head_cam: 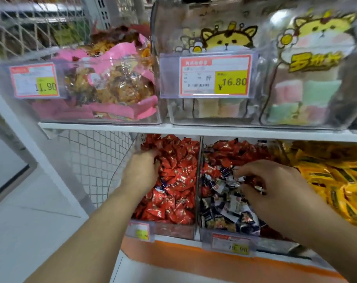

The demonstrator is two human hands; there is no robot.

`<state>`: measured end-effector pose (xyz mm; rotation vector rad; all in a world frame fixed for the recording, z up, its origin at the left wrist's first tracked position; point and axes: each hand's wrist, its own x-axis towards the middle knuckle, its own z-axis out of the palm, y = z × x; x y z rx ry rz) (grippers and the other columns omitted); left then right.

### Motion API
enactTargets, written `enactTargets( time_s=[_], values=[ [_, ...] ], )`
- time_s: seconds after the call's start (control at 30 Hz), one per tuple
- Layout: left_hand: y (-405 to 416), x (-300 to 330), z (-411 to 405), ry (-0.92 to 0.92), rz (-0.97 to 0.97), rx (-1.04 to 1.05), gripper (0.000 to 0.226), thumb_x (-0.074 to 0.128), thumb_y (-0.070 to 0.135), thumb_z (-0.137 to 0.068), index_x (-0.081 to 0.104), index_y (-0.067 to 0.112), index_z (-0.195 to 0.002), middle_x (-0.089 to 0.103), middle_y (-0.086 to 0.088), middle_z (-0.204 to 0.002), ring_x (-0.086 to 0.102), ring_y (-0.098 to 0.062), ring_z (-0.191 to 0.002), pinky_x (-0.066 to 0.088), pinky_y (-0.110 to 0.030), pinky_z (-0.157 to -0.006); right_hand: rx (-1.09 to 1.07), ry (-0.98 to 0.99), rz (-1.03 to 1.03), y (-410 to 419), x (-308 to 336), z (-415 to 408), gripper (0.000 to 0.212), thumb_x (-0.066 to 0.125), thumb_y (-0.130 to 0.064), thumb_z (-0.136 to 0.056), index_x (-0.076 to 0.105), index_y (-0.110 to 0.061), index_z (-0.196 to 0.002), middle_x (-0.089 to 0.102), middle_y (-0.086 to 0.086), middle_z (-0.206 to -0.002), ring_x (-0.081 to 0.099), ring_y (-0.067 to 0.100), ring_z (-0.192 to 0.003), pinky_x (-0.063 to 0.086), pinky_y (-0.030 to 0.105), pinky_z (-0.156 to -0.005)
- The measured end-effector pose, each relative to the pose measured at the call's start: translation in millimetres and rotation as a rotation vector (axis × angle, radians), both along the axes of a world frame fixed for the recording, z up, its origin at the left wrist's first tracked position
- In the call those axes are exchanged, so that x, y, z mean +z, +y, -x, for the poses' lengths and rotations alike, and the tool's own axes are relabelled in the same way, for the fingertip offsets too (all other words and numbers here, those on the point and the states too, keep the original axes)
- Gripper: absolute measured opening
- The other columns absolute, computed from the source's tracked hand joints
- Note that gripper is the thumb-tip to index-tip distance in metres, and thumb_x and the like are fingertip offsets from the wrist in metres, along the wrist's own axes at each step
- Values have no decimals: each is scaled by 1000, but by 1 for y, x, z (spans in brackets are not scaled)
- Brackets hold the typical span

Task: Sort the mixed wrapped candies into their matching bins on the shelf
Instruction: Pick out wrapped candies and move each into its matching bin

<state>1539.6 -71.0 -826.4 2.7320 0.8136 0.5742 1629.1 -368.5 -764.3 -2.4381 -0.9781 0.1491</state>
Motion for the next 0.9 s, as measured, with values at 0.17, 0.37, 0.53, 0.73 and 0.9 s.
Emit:
enactTargets(
  time_s=[0.17,0.37,0.53,0.73,0.9],
  values=[
    [2,-4,0,-69,45,31,32,70,5,-89,73,20,-117,76,-4,-103,71,-26,-91,60,-39,-81,-22,3,-16,-2,2,-4,23,64,-26,-97,64,-45,-110,60,-20,-120,70,12,-78,57,21,-67],
    [-4,-1,11,-113,43,59,28,66,-1,-88,74,21,-105,72,4,-92,68,-18,-84,57,-33,-72,-13,-8,-24,-3,-3,-3,22,64,-26,-98,67,-39,-116,61,-17,-127,62,0,-84,42,7,-65],
    [-18,25,31,-261,237,79,21,75,9,-91,74,26,-103,71,15,-86,65,2,-81,45,-8,-71,6,13,-40,1,-2,5,27,63,-26,-100,65,-37,-124,59,-15,-136,62,7,-109,46,13,-82],
    [-85,67,43,-404,654,-149,24,82,7,-86,76,29,-95,76,8,-88,72,-8,-82,58,-20,-81,152,17,-130,17,2,26,53,67,-33,-99,45,-39,-147,59,-17,-135,56,2,-120,46,18,-100],
    [-122,75,50,-353,780,-301,25,82,8,-86,76,28,-99,77,4,-92,72,-14,-84,59,-26,-82,180,-80,-192,13,7,36,30,69,-37,-96,61,-39,-126,66,-20,-111,61,2,-97,54,29,-86]
  ],
)
